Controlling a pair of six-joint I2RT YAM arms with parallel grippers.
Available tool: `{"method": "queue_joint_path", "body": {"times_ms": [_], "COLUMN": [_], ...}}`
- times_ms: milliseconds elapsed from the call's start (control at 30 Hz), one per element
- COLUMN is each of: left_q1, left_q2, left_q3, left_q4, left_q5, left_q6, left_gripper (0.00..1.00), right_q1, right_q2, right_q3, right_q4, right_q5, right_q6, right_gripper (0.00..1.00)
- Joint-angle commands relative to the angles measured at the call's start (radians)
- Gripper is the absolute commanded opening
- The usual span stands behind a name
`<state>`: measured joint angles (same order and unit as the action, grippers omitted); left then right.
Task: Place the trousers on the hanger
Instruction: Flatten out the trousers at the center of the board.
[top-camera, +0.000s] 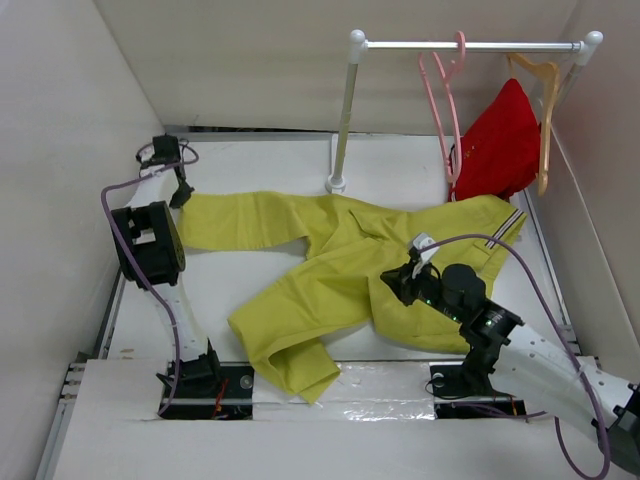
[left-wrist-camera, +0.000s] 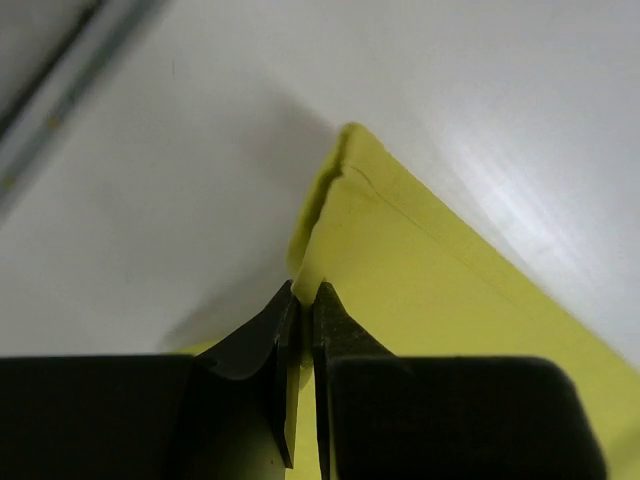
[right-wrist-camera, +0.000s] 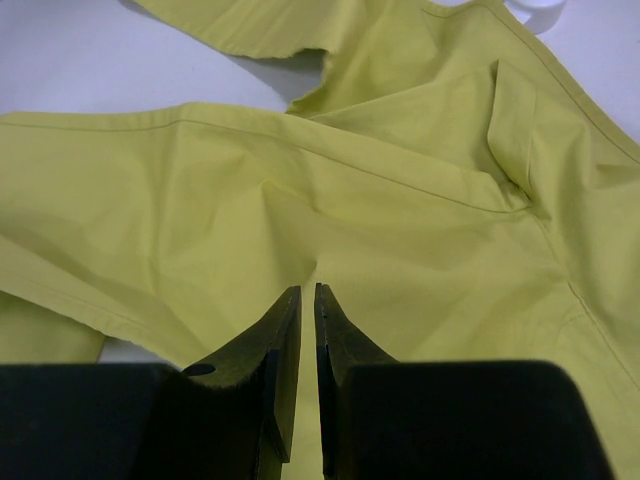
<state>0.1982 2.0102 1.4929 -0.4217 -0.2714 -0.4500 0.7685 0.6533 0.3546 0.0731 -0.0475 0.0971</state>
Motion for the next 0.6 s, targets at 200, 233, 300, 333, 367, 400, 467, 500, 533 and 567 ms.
{"method": "queue_joint_path", "body": {"times_ms": [200, 233, 300, 333, 367, 400, 467, 500, 533, 567], "left_q1": [0.062, 0.076, 0.115, 0.115, 0.115, 0.115, 0.115, 0.115, 0.104, 0.104], "left_q2": [0.079, 0.075, 0.068, 0.073, 0.082, 0.093, 0.107, 0.102, 0.087, 0.064], "left_q3": [0.743, 0.733, 0.664, 0.644, 0.633, 0.629, 0.590, 0.566, 0.516, 0.468], "left_q4": [-0.226, -0.212, -0.160, -0.149, -0.144, -0.147, -0.140, -0.131, -0.099, -0.063], "left_q5": [-0.083, -0.075, -0.054, -0.020, -0.011, -0.011, -0.008, -0.002, 0.020, 0.029], "left_q6": [0.028, 0.022, 0.019, 0.034, 0.045, 0.051, 0.065, 0.065, 0.063, 0.060], "left_gripper": [0.00, 0.00, 0.11, 0.21, 0.37, 0.40, 0.45, 0.45, 0.45, 0.51], "right_q1": [0.011, 0.011, 0.011, 0.011, 0.011, 0.011, 0.011, 0.011, 0.011, 0.011], "right_q2": [-0.040, -0.043, -0.049, -0.056, -0.061, -0.066, -0.073, -0.075, -0.073, -0.066], "right_q3": [0.069, 0.072, 0.083, 0.086, 0.089, 0.092, 0.098, 0.099, 0.101, 0.104], "right_q4": [-0.042, -0.055, -0.068, -0.073, -0.103, -0.110, -0.122, -0.122, -0.119, -0.119], "right_q5": [0.142, 0.171, 0.202, 0.218, 0.230, 0.250, 0.262, 0.267, 0.270, 0.276], "right_q6": [0.003, 0.012, 0.019, 0.026, 0.027, 0.029, 0.030, 0.027, 0.024, 0.023], "right_gripper": [0.19, 0.21, 0.25, 0.28, 0.32, 0.35, 0.42, 0.43, 0.45, 0.45]}}
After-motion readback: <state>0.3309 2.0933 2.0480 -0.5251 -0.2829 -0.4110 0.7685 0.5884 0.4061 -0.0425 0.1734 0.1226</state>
